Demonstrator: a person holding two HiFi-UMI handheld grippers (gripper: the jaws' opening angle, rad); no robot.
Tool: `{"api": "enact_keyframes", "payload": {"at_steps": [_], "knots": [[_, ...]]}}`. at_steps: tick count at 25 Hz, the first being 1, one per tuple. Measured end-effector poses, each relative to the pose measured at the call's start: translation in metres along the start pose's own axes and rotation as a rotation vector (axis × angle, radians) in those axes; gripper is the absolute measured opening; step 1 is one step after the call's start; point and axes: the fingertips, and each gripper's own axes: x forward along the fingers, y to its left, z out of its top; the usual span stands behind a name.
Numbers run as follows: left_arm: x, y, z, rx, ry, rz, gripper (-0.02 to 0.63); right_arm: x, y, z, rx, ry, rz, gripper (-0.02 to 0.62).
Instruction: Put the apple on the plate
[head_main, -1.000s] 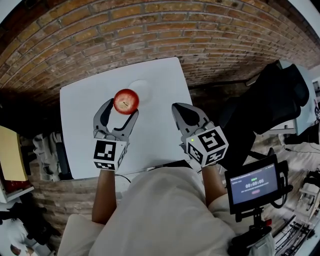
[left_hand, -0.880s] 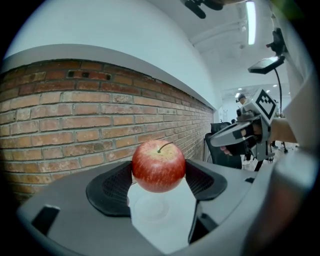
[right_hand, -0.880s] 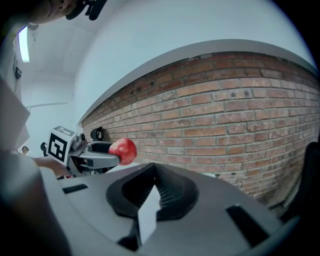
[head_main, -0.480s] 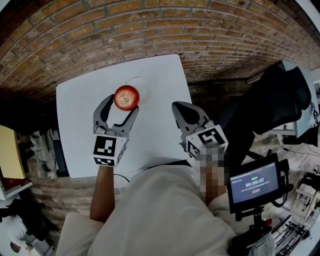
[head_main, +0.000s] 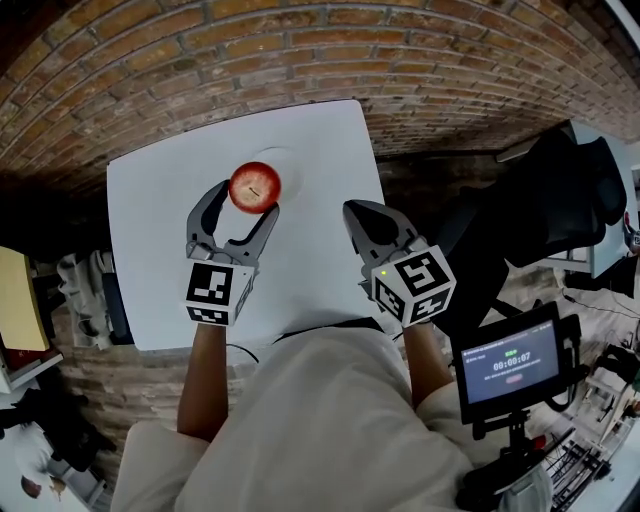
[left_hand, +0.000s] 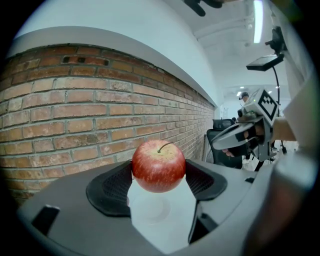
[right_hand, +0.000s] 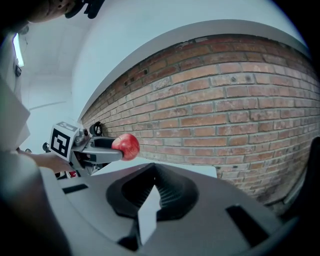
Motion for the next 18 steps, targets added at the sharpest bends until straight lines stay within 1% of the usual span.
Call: {"api": "enact_keyframes", "payload": {"at_steps": [7, 11, 14, 18], "knots": [[0.01, 0.008, -0.015, -0.017, 0.02, -0.015, 0.341, 0.01, 0.0, -0.007, 0.011, 0.022, -0.001, 0.005], [0.02, 0.01, -0.027, -0.036, 0.058, -0.035, 0.341, 0.017, -0.003, -0.008, 0.021, 0.035, -0.003, 0.005], [0.028, 0.012, -0.034, -0.039, 0.063, -0.049, 0.341, 0.023, -0.004, -0.01, 0.024, 0.047, -0.003, 0.005], [0.037, 0.013, -0.048, -0.053, 0.092, -0.067, 0.341, 0.029, -0.005, -0.014, 0.032, 0.062, -0.001, 0.005]]}}
